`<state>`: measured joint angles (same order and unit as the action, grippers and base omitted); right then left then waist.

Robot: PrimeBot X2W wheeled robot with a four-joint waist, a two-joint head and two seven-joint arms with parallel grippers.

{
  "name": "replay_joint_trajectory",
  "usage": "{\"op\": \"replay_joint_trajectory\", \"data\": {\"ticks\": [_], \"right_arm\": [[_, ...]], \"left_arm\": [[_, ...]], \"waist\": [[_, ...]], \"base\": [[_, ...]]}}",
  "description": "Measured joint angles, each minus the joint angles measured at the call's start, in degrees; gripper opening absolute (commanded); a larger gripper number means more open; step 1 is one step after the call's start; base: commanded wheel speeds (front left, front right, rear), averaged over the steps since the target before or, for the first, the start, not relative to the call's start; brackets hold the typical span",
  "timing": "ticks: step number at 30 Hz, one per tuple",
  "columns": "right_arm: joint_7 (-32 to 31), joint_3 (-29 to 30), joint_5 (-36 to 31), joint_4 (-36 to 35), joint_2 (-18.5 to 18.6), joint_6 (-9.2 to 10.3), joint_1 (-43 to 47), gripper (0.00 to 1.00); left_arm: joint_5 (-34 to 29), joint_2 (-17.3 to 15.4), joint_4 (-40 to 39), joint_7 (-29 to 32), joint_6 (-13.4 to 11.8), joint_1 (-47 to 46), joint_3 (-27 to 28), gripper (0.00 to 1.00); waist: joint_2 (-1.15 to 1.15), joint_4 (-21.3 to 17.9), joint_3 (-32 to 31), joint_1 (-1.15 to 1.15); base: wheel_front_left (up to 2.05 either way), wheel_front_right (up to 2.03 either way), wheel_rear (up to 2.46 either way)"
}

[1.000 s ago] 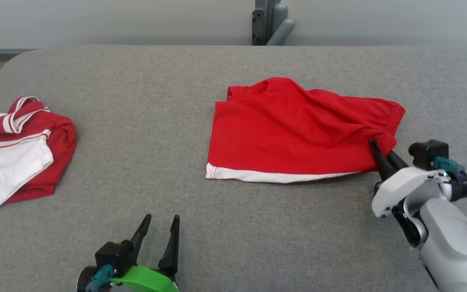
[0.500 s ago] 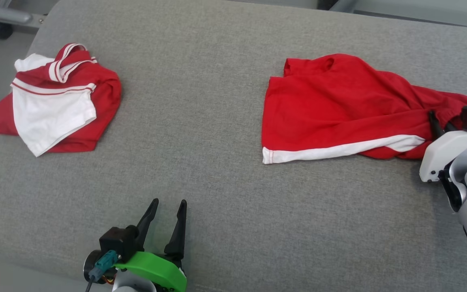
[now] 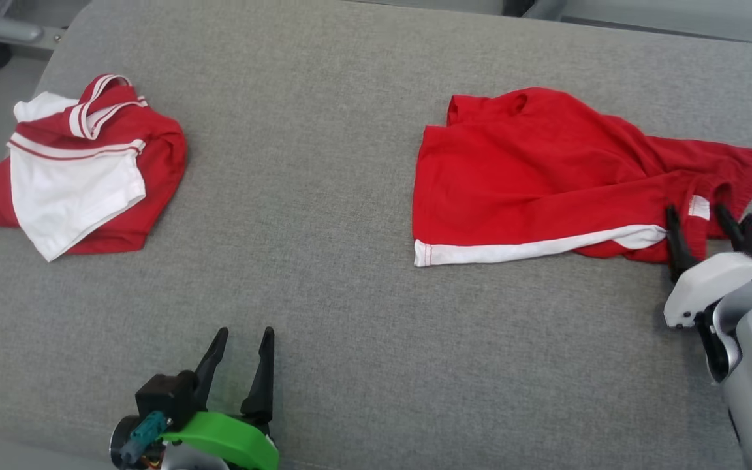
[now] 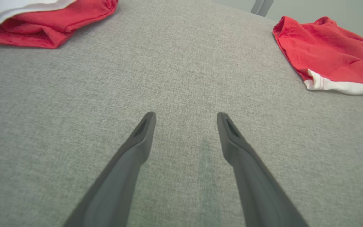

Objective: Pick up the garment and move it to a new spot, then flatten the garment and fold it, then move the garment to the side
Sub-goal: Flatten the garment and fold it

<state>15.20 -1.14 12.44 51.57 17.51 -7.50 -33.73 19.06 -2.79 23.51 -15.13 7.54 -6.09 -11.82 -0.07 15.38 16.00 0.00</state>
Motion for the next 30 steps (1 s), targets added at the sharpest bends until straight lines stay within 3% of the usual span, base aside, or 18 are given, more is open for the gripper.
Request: {"op": "replay_joint_trajectory", "data": {"ticks": [17, 30], "right_arm": [[-0.1, 3.8, -5.3, -22.0, -9.6, 0.00, 20.6, 1.00], [-0.1, 4.3, -7.6, -27.4, -13.2, -0.03, 27.7, 1.00]], "left_arm": [[-4.1, 0.0, -1.2, 0.0, -0.8, 6.2, 8.5, 1.00], [-7.1, 0.0, -3.5, 0.0, -1.4, 10.3, 11.8, 1.00]], "waist": [[0.00, -9.2, -11.3, 0.00], [0.00, -13.3, -17.5, 0.00]], "base": [[0.00, 0.00, 0.00], [0.00, 0.00, 0.00]]}}
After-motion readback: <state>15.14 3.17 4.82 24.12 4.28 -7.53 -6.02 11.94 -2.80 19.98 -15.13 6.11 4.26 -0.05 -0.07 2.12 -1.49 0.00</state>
